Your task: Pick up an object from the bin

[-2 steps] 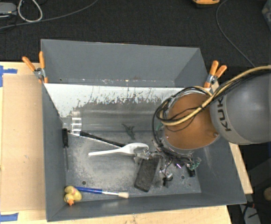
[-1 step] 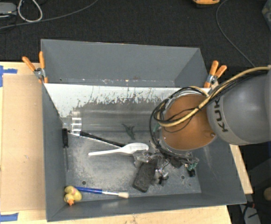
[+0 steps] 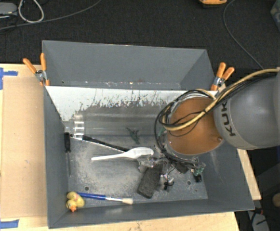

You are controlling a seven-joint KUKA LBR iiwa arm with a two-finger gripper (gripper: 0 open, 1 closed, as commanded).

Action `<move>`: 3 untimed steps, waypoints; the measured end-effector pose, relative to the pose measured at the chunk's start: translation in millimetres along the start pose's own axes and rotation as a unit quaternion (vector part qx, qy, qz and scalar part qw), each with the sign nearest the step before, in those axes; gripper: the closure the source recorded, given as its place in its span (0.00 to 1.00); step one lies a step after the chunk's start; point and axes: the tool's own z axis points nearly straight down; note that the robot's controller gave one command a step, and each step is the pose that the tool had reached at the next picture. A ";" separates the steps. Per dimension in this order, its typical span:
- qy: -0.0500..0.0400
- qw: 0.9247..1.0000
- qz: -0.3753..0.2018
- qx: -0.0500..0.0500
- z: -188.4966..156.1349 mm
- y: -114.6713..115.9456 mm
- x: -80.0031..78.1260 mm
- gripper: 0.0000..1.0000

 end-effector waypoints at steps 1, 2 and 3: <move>0.000 1.000 0.001 -0.001 -4.0 0.5 0.4 1.00; 0.001 1.000 0.001 -0.001 -14.2 1.1 0.2 1.00; 0.002 1.000 0.002 -0.002 -45.2 2.5 0.9 1.00</move>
Offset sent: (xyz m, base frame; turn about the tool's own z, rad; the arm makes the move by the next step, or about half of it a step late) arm -0.0004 0.0001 0.0224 0.0010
